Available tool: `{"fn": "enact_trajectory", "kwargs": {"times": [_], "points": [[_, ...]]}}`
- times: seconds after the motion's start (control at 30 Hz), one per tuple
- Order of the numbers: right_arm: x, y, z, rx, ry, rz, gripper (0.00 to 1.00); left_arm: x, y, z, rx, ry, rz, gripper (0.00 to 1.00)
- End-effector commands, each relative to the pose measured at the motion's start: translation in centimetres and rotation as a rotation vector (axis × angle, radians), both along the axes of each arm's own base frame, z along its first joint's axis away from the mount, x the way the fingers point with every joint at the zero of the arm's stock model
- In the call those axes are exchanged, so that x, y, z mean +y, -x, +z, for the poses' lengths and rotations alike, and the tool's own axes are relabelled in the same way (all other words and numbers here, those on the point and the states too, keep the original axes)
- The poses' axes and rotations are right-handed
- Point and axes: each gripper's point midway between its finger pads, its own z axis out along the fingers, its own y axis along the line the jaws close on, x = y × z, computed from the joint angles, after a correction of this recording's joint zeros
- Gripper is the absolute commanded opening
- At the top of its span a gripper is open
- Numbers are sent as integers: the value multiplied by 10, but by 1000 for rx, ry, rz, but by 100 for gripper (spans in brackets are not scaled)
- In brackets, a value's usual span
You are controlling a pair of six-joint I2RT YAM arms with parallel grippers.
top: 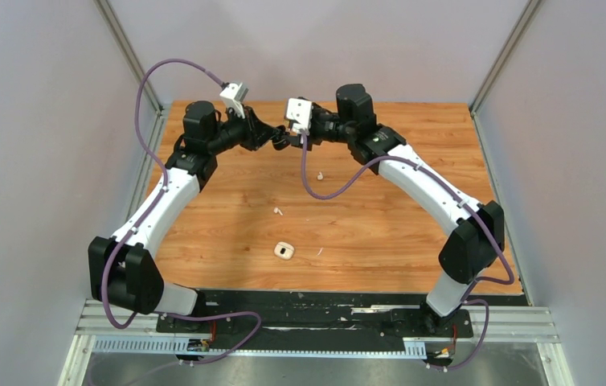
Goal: Insert the wireless bluetooth earbuds into the charging case
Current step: Place the earbud in the charging case, then close the charging case.
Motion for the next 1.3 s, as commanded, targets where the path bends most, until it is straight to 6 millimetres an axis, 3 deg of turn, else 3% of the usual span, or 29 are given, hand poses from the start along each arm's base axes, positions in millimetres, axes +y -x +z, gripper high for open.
{"fn": "enact_trajectory", "kwargs": {"times": [0.0,0.1,0.2,0.37,0.6,0.8,1.0,1.27], "points": [[-32,7,43,172,-161,-42,59,-1,8,27,-132,-21,-49,0],[-49,10,35,375,-188,-31,60,-7,13,30,-174,-36,-113,0],[-62,21,20,614,-208,31,52,-13,15,38,-218,-25,-166,0],[-66,44,4,859,-196,207,51,-27,24,51,-304,3,-297,0],[-47,48,0,929,-176,306,64,-38,19,65,-342,47,-349,0],[-36,42,0,956,-179,335,60,-43,19,68,-342,59,-355,0],[-30,45,2,1003,-188,369,48,-42,16,63,-337,51,-333,0],[-30,38,-11,1023,-191,320,5,-43,16,63,-332,53,-320,0]]}}
